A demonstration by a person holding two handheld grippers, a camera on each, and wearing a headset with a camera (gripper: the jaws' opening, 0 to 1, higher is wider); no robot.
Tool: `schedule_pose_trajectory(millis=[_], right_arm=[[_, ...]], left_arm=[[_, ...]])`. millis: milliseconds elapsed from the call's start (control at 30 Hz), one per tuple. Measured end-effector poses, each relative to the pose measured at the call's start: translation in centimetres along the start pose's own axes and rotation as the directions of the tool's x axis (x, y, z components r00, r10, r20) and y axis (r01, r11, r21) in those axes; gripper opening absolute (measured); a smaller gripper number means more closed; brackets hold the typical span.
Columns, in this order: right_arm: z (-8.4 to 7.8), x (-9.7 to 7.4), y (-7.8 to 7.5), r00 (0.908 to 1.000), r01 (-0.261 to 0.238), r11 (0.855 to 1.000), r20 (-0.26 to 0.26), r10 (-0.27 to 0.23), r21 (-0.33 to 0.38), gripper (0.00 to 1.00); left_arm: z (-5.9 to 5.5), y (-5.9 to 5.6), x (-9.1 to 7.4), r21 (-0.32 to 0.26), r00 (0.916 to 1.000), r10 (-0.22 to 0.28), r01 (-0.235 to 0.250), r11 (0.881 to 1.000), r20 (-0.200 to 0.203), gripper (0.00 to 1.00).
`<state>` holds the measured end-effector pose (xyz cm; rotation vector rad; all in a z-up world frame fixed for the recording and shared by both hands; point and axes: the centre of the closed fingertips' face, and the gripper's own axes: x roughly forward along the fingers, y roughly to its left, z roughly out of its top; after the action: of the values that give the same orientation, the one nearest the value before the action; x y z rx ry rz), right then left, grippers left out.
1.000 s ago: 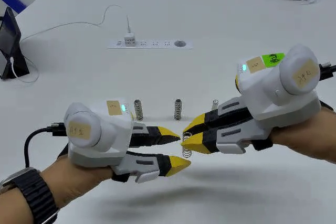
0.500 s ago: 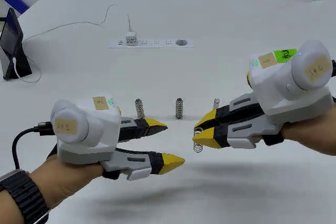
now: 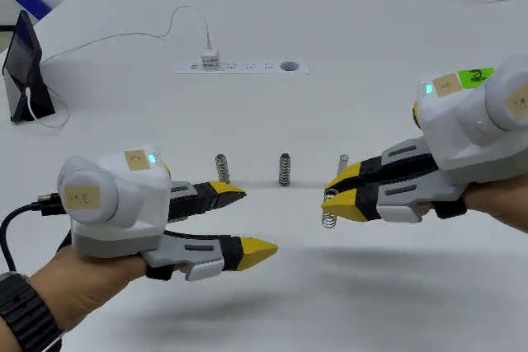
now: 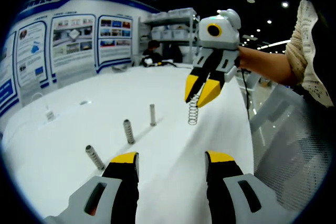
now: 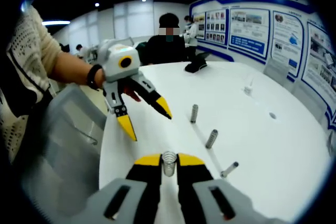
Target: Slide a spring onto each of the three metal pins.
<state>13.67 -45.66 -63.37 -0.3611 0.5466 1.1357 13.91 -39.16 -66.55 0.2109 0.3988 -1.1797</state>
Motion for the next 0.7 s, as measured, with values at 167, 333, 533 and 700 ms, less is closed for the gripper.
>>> schedule_pose_trajectory(millis=[167,333,533,700], right_arm=[[-0.1,-0.7,-1.2,0.9995,0.032,0.999,0.002,-0.032,0.009,0.12],[-0.2,-1.4,-2.5,0.9977,0.067,0.998,0.000,-0.067,0.018,0.12],[-0.2,-1.9,-4.2,0.9937,0.112,0.993,-0.004,-0.112,0.031,0.12],[-0.1,-2.0,-5.4,0.9903,0.139,0.990,-0.006,-0.139,0.034,0.12]], left_arm=[[-0.1,0.1,-0.4,-0.009,0.9999,0.014,-0.014,1.000,0.005,0.52],[-0.2,0.2,-0.8,-0.020,0.9996,0.026,-0.026,0.999,0.011,0.52],[-0.4,0.1,-1.0,-0.033,0.9993,0.033,-0.033,0.999,0.018,0.52],[-0.3,0.0,-1.0,-0.037,0.9990,0.036,-0.035,0.999,0.025,0.52]])
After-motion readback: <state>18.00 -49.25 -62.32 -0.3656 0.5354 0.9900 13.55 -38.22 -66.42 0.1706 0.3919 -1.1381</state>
